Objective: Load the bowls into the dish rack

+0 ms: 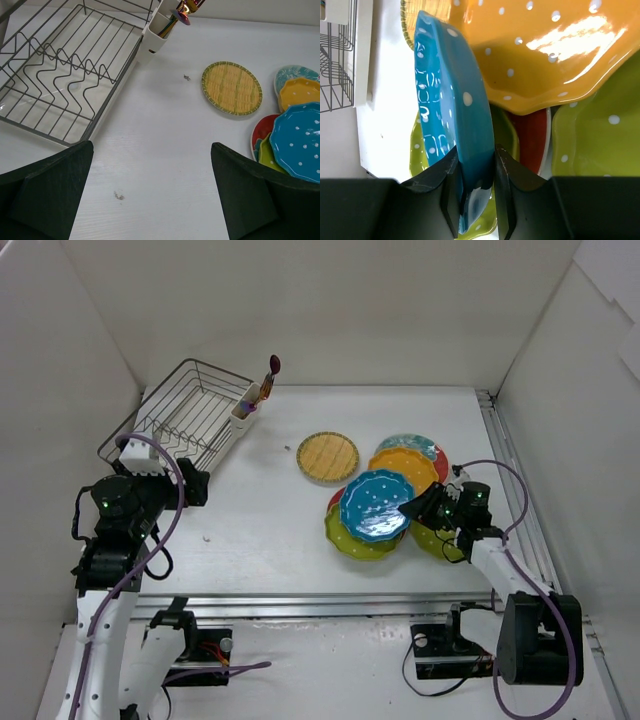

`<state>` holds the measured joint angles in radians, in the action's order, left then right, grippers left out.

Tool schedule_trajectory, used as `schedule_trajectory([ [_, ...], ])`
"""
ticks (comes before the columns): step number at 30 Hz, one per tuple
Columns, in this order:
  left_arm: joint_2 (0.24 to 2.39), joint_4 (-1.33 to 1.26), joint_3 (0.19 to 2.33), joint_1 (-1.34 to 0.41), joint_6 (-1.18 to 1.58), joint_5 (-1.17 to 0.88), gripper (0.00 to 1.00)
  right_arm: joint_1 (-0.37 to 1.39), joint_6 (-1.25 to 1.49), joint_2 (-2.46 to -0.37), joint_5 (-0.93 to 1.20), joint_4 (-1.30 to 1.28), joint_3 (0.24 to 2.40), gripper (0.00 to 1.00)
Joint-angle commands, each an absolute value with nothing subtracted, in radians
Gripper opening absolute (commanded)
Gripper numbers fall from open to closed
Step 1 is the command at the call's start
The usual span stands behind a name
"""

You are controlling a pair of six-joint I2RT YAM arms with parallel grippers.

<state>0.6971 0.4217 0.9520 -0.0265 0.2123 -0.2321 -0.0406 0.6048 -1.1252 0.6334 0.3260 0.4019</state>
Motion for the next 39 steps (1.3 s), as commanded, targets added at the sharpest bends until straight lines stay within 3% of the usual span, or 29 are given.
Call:
schedule_trajectory([
  [1,0.716,0.348,0.965,-0.021,0.221,-0.293,0.99,-0.041,0.586,-1.043,0.669,0.351,0.466,0.00],
  [12,0.822,0.198,0.943,-0.054,0.383,-0.660,0.99,-0.041,0.664,-1.035,0.790,0.451,0.570,0.00],
  [27,1.129,-0.181,0.940,-0.429,0.578,-0.615,0.97,-0.040,0.788,-1.051,0.905,0.563,0.676,0.00],
  [39,1.371,-0.322,1.048,-0.541,0.684,-0.653,0.90,-0.003,0.815,-1.011,0.920,0.615,0.667,0.00],
])
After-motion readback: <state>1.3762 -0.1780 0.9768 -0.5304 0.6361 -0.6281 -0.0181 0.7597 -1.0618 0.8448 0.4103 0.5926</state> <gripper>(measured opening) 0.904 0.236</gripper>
